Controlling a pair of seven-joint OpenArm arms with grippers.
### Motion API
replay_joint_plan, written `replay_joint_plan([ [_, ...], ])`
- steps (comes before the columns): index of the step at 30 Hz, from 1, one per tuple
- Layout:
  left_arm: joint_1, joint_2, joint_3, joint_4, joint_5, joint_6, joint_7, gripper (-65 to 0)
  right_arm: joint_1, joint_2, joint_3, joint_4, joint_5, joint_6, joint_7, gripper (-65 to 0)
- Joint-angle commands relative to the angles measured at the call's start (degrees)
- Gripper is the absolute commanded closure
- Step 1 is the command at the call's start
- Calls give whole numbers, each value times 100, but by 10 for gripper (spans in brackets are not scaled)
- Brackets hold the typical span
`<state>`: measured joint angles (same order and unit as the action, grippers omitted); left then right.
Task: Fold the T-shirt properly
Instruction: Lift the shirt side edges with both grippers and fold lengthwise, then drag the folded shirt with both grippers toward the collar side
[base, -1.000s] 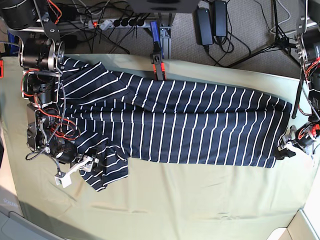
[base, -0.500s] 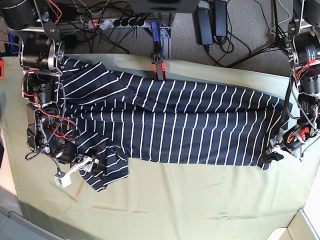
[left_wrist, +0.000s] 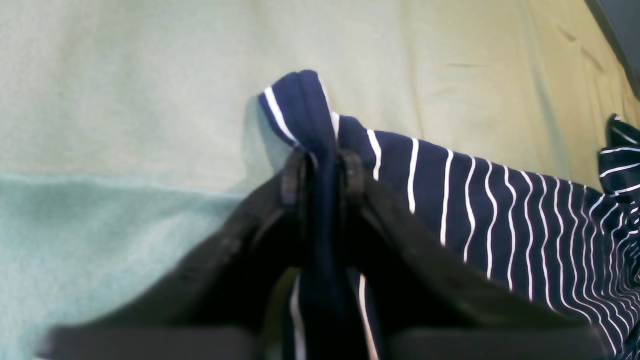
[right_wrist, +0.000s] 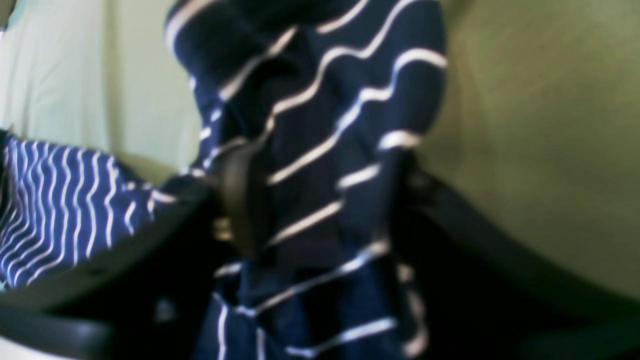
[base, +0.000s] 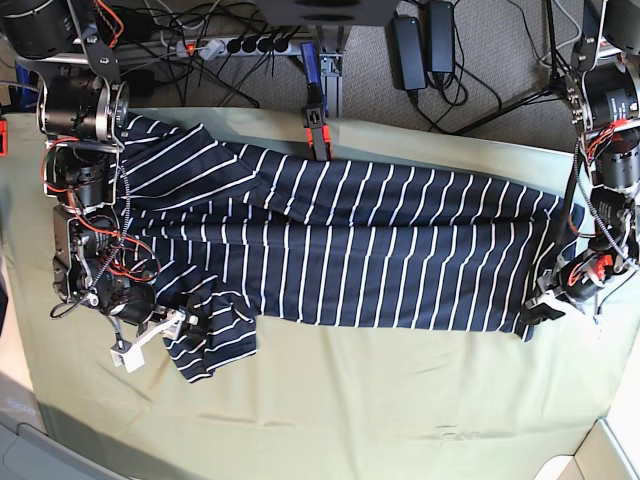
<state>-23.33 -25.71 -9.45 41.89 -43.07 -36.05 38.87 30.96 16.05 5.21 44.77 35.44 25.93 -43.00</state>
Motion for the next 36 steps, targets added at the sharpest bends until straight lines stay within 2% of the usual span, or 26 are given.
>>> replay_joint_plan([
  [1, -140, -114, -31, 122, -92, -83, -136, -56, 92, 15, -9, 50, 61, 433, -125, -206],
  [5, -140, -114, -31, 177, -354, -395, -37, -10, 92, 17, -9, 50, 59, 433, -164, 0],
  [9, -138, -116, -31, 323, -750, -395, 184, -9, 94, 46, -9, 52, 199, 431, -164, 0],
  [14, -109, -114, -31, 361, -776, -395, 409, 0, 94, 46, -9, 55, 404, 433, -227, 0],
  [27, -59, -131, -31, 358, -896, -395, 330, 0, 94, 46, -9, 59, 407, 433, -271, 0],
  [31, -55, -251, -31, 387, -1113, -395, 348, 0, 92, 46, -9, 264, 407, 435, -365, 0],
  [36, 195, -564, -24, 874, -1650, -395, 619, 0, 68, 46, -9, 988, 448, 435, -844, 0],
])
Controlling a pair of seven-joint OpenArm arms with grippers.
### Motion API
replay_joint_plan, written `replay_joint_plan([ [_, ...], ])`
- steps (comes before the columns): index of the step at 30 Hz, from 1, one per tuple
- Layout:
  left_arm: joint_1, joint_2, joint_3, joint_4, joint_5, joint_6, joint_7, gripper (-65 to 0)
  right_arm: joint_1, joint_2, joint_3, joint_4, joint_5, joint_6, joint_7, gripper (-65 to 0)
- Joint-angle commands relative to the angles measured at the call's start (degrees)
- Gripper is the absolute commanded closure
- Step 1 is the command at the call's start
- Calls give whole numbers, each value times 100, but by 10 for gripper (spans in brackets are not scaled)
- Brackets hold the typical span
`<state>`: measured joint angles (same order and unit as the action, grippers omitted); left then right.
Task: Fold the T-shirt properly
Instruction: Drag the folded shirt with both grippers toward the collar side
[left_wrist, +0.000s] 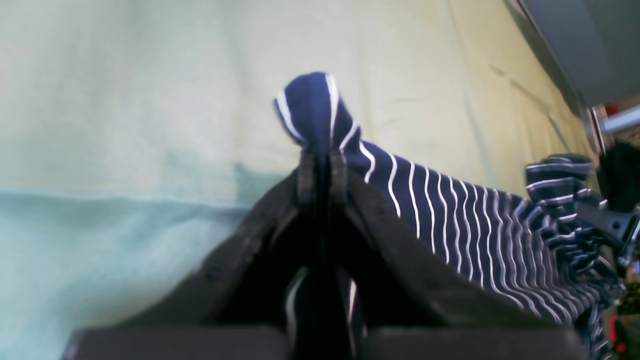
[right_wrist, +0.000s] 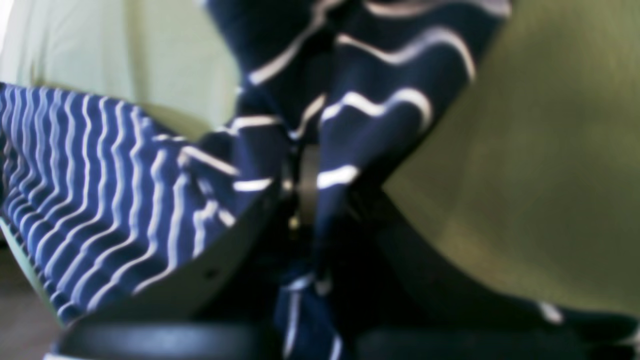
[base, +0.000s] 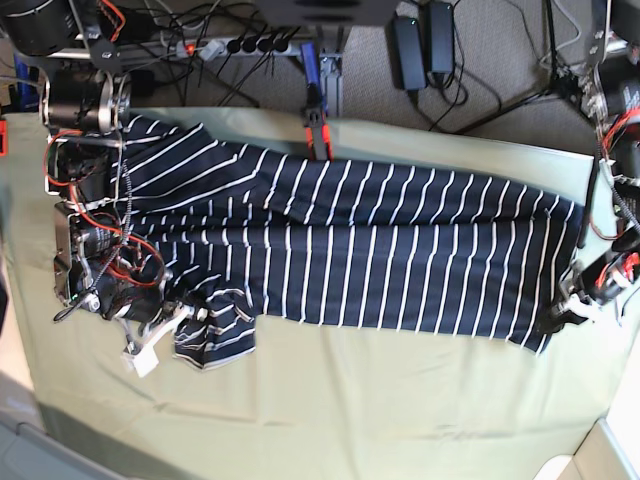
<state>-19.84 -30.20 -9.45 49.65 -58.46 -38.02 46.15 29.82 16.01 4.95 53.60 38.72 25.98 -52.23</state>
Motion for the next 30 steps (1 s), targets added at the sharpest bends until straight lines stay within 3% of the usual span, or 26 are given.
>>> replay_joint_plan([
  [1, -61, -181, -24, 275, -262, -198, 20, 0, 166, 50, 17, 275, 164, 431, -20, 0],
  [9, 881, -573, -26, 1668, -1530, -198, 942, 0, -507, 162, 37, 1875, 463, 431, -595, 0],
  [20, 1556, -1163, -28, 2385, -1808, -198, 1414, 0, -2184, 850, 525, 3560, 949, 431, -756, 0],
  [30, 1556, -1266, -28, 2385, -1886, -198, 1937, 0, -3574, 940, 1668, 4861, 1322, 431, -940, 0],
])
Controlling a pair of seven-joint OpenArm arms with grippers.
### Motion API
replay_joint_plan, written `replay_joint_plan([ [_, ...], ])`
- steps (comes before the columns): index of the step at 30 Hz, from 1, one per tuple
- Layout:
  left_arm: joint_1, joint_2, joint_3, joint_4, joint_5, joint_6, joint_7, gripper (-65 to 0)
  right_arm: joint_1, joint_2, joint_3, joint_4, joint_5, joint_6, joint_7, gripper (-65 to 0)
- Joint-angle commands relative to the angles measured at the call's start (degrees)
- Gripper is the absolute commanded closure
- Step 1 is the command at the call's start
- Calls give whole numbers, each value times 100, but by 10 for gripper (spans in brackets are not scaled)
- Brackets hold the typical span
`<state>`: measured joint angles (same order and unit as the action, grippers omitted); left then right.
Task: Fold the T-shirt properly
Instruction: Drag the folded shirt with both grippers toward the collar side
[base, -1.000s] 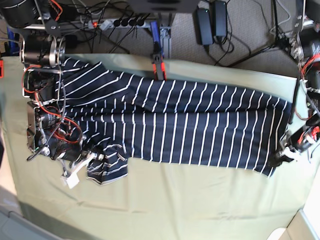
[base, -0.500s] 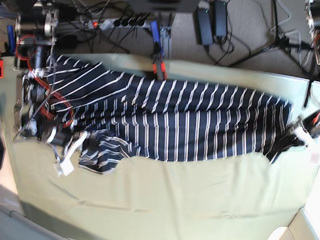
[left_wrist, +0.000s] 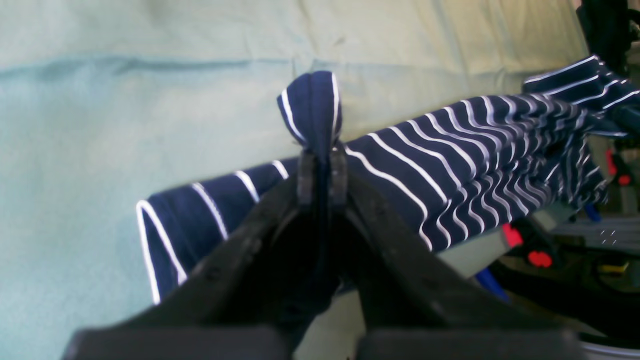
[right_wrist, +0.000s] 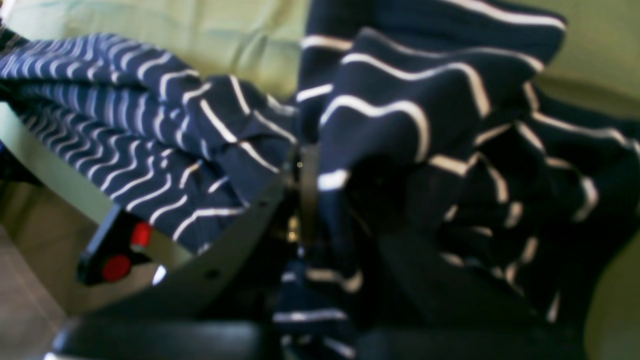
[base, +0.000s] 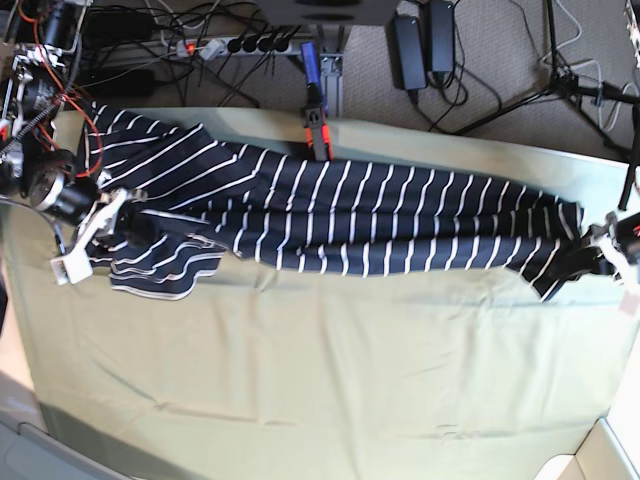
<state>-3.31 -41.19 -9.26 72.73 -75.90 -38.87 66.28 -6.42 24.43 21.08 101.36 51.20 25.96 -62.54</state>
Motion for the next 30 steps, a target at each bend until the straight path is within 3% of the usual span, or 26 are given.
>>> replay_joint_plan([
  [1, -96, -190, -48, 79, -232, -113, -17, 0, -76, 96, 133, 173, 87, 433, 92, 0],
  [9, -94, -393, -48, 79, -910, -113, 715, 0, -879, 94, 699, 706, 184, 431, 79, 0],
  [20, 411, -422, -46, 76, -910, -113, 723, 0, -1143, 57, 782, 717, 44, 433, 111, 0],
  [27, 444, -422, -46, 76, -910, -113, 636, -155, -1141, 15, 782, 671, -868, 426, 431, -1],
  [30, 442, -420, -46, 76, -894, -113, 686, -197, -1141, 15, 782, 619, -1036, 426, 431, -188],
])
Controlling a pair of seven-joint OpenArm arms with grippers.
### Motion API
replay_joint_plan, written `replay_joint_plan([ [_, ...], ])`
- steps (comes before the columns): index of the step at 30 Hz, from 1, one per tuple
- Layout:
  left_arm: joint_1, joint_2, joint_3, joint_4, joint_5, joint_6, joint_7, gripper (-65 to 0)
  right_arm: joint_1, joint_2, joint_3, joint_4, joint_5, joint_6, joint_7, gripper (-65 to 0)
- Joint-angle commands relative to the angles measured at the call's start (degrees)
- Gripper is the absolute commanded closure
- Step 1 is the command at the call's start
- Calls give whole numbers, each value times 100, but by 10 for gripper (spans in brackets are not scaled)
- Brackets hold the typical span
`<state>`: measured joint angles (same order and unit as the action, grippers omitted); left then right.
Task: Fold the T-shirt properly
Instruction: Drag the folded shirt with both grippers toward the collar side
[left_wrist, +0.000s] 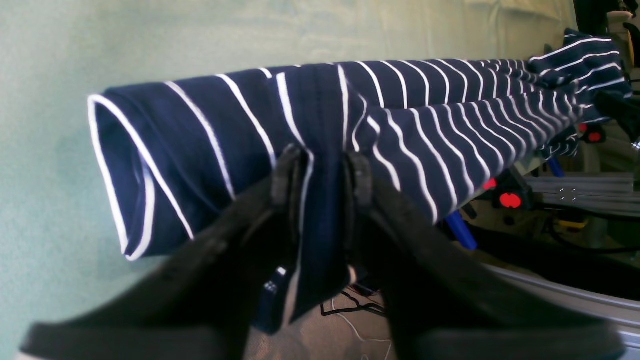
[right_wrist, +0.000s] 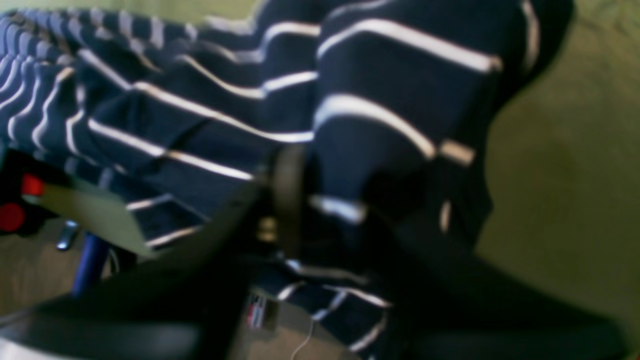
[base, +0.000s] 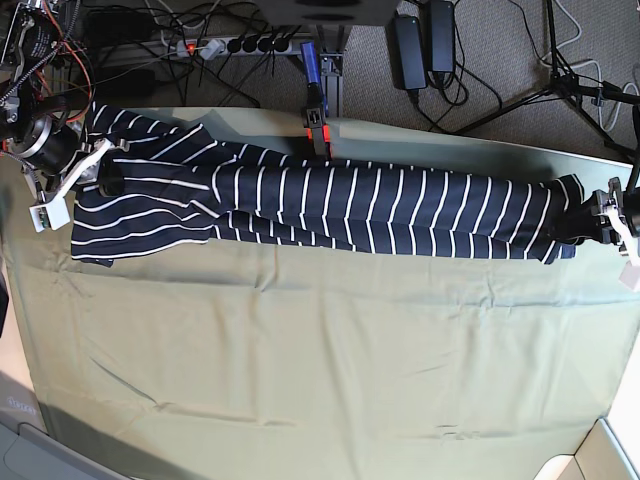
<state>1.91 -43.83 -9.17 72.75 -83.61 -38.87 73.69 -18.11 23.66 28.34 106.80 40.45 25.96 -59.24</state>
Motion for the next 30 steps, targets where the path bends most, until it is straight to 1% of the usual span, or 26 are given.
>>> replay_joint_plan([
  [1, -81, -155, -55, 74, -120, -113, -22, -211, 28, 92, 57, 57, 37, 426, 101, -245],
  [2, -81, -157, -55, 74, -120, -113, -15, -222, 28, 92, 59, 55, 42, 426, 98, -289],
  [3, -81, -157, -57, 74, -122, -113, -15, -229, 31, 92, 59, 55, 46, 424, 101, -315],
  [4, -79, -157, -55, 74, -120, -113, -15, -229, 33, 92, 59, 57, 44, 420, 118, -319],
  [9, -79, -157, -55, 74, -118, -113, -17, -229, 146, 90, 144, 74, 26, 404, 426, -319],
  [14, -81, -157, -55, 74, -120, -113, -42, -229, 647, 96, 380, 74, 2, 407, 245, -319],
  [18, -83, -157, -55, 74, -120, -113, -59, -229, 713, 109, 660, 74, -55, 404, 247, -319],
  [23, -81, -155, -55, 74, -118, -113, -116, -229, 713, 105, 828, 74, 256, 404, 448, -311],
  [24, -81, -155, -55, 74, -120, -113, -144, -229, 713, 105, 804, 72, 310, 407, 463, -274],
  [25, -83, -155, -55, 74, -120, -113, -164, -229, 713, 105, 767, 70, 308, 404, 483, -206],
  [27, -98, -144, -57, 74, -120, -113, -212, -229, 713, 90, 636, 57, 304, 407, 487, -12],
  [28, -98, -138, -57, 74, -120, -113, -240, -229, 713, 66, 553, 42, 284, 411, 507, 0],
  [30, -94, -101, -57, 74, -120, -113, -275, -229, 713, -15, 391, -26, 55, 409, 608, 0],
])
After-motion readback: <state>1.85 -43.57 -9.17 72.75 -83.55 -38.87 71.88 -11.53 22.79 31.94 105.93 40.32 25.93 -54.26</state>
